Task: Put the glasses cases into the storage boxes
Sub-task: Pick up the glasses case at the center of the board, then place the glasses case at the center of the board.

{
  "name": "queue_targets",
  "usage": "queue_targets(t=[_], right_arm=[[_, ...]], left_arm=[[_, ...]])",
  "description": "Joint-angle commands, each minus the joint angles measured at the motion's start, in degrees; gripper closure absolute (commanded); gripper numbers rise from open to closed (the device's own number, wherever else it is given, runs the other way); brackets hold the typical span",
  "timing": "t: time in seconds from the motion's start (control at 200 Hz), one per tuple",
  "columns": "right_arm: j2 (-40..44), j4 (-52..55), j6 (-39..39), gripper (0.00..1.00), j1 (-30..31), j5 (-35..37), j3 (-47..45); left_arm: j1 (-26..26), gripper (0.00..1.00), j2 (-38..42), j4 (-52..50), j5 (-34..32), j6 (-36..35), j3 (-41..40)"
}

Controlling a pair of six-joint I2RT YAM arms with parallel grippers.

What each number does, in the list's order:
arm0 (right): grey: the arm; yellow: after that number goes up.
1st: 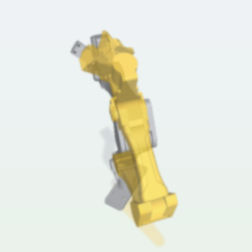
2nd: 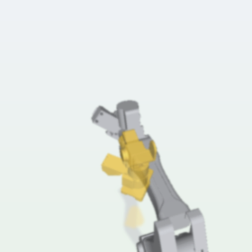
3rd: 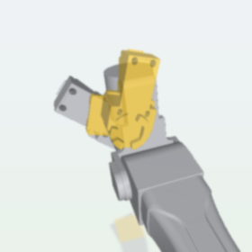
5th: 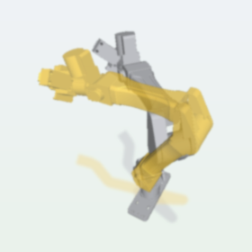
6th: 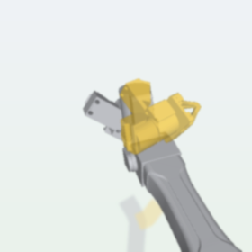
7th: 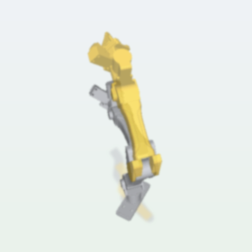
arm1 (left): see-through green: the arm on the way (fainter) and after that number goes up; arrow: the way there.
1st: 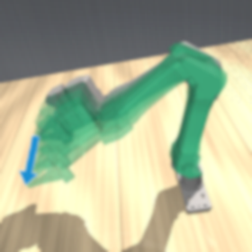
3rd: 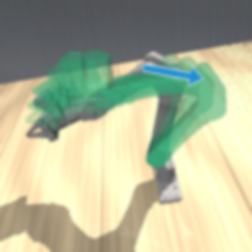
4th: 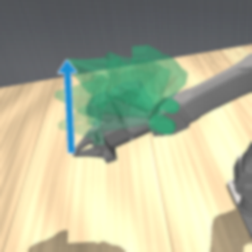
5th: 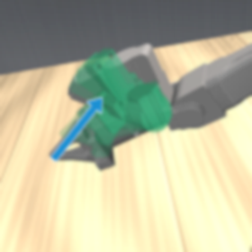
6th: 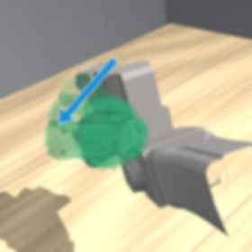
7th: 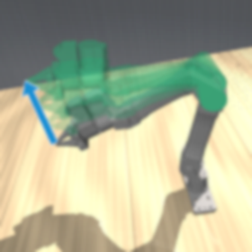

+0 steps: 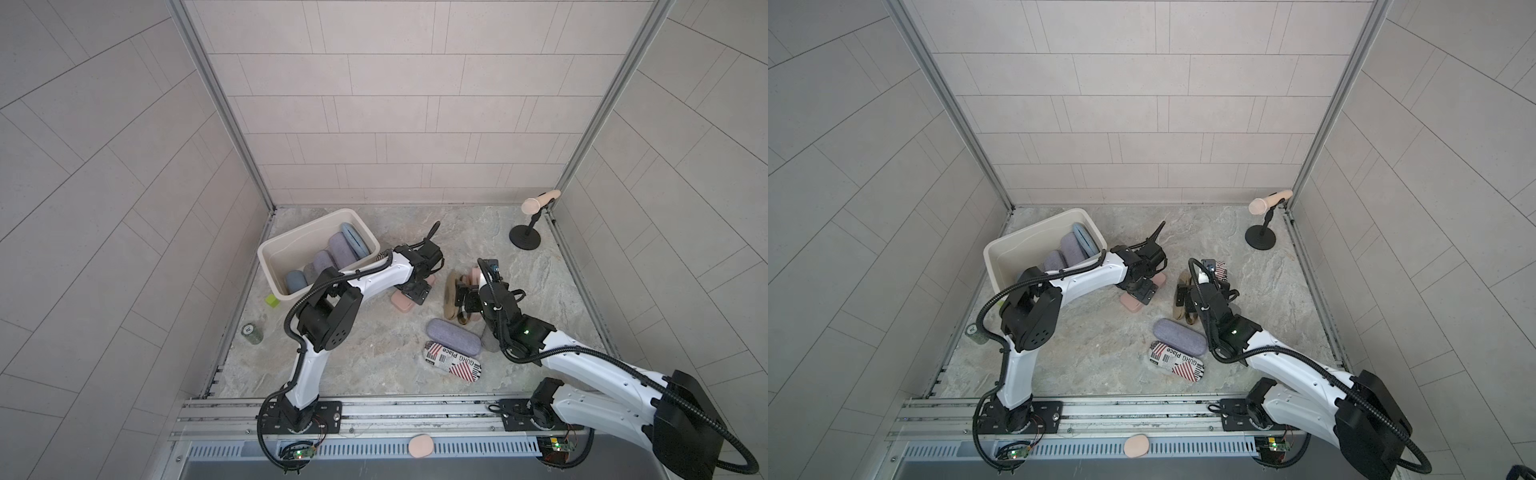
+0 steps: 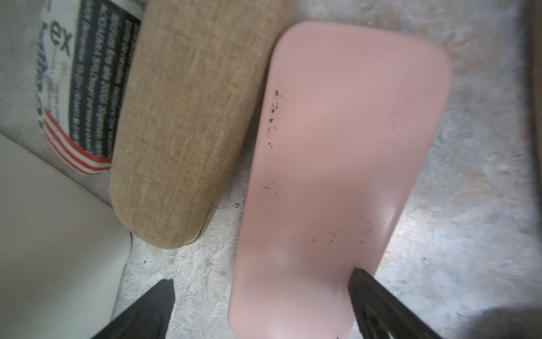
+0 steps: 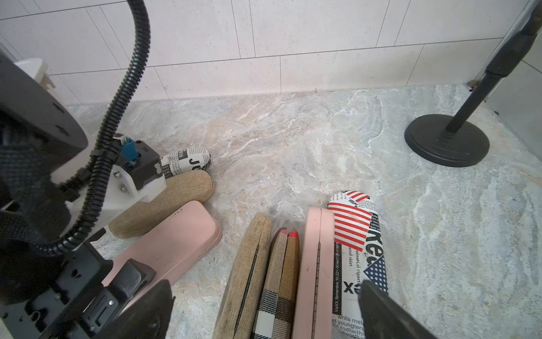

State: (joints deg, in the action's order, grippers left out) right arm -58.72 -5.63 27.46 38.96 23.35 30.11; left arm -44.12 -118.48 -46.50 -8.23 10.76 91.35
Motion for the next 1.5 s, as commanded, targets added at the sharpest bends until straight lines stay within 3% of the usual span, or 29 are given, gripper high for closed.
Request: queue_targets(t=[0.0, 0.175, 0.41, 0.58, 0.71, 1.146, 1.316, 1.496], right_arm=[[1.2, 1.2, 0.3, 0.0, 0.0, 0.6, 0.6], [1.7, 1.3, 0.4, 0.0, 0.0, 0.7, 0.5], [1.6, 1.3, 0.3, 0.0, 0.0, 0.6, 0.5], [1.7, 1.3, 0.4, 0.0, 0.0, 0.7, 0.5], [1.8, 1.3, 0.4, 0.0, 0.1, 0.9, 0.3], [5.8, 0.0, 1.2, 0.01, 0.1, 3.4, -1.9], [5.5, 0.3, 1.4, 0.01, 0.0, 3.4, -1.8], [5.3, 0.6, 1.1, 0.01, 0.0, 3.9, -1.6]], left_arm=[[-0.4, 0.0, -1.1, 0.1, 7.9, -2.1, -2.9], [0.8, 0.0, -1.6, -0.5, 9.9, -3.9, -2.7], [1.3, 0.0, -4.2, -1.6, 6.7, -3.6, -1.7], [1.4, 0.17, -5.3, -1.7, 4.3, -1.6, -1.0], [1.1, 0.26, -2.1, -1.6, 4.6, -1.2, -1.8], [0.3, 0.27, 15.4, -4.0, 3.9, 0.2, 1.5], [0.4, 0.28, 17.9, -2.4, 3.7, 1.2, 1.1], [0.5, 0.31, 16.4, -1.5, 7.9, 2.9, -3.8]])
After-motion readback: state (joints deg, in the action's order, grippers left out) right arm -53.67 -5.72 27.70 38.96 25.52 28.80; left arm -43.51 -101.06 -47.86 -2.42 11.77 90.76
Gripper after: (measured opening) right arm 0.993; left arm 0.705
